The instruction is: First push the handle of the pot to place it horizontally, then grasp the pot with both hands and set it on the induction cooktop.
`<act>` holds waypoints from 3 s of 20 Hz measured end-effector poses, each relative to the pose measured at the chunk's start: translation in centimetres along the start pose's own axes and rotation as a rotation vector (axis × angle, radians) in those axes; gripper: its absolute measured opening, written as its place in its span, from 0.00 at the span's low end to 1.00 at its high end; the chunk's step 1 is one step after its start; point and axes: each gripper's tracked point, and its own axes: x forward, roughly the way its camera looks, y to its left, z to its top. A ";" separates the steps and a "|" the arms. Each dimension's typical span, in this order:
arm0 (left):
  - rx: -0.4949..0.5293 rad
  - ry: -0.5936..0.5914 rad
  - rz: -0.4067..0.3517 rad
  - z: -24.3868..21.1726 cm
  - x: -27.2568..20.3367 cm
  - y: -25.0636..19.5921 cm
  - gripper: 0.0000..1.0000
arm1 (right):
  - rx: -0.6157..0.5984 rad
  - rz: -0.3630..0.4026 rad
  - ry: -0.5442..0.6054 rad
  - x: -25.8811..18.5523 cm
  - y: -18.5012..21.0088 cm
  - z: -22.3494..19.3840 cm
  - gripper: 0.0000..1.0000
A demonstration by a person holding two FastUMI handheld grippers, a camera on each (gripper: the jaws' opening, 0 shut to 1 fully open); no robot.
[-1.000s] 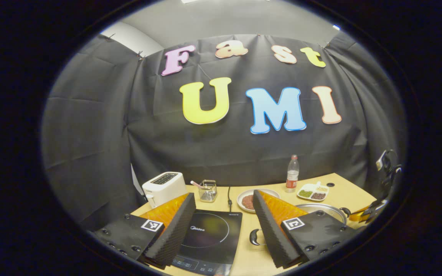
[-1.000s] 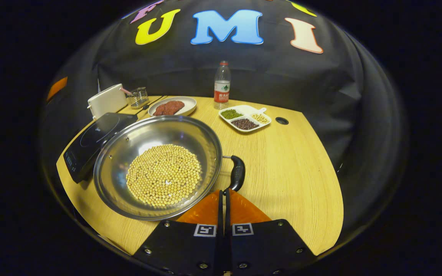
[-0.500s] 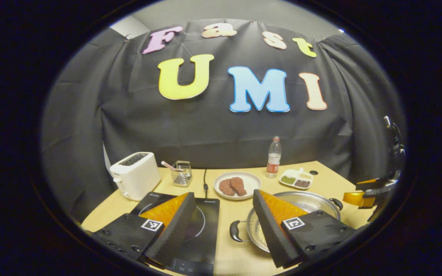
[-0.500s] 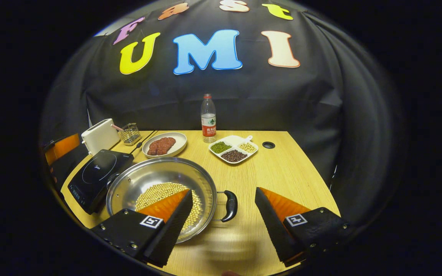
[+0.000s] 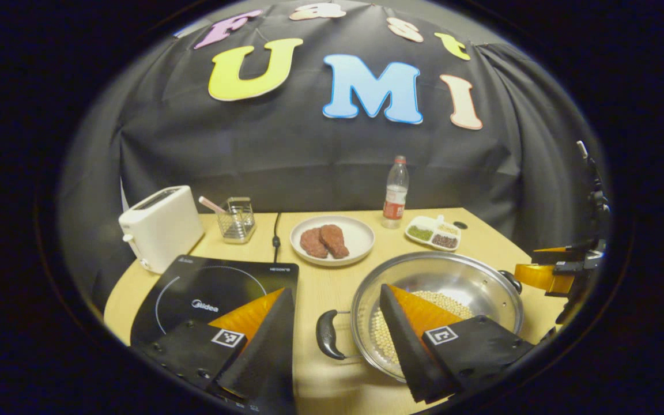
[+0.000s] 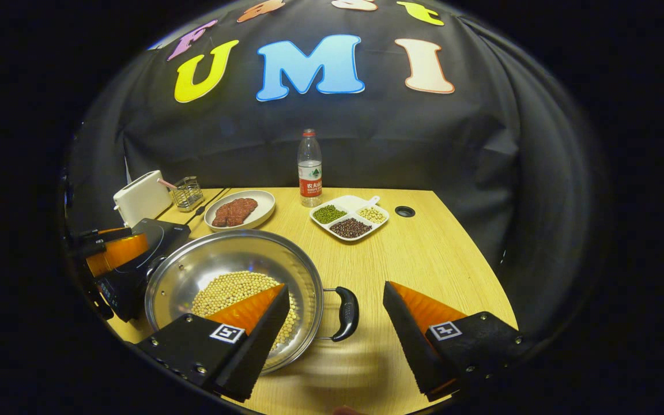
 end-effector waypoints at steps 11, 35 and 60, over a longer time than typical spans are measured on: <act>-0.049 0.185 0.031 -6.1 4.5 -0.3 0.89 | 0.004 0.022 0.103 3.7 -0.2 -2.7 1.00; -0.051 0.225 0.059 -6.3 4.5 0.5 0.66 | 0.096 0.017 0.236 3.5 1.3 -4.4 0.49; -0.083 0.110 0.003 -0.4 -1.5 12.4 0.66 | 0.137 -0.044 0.154 -2.1 13.6 -0.2 0.49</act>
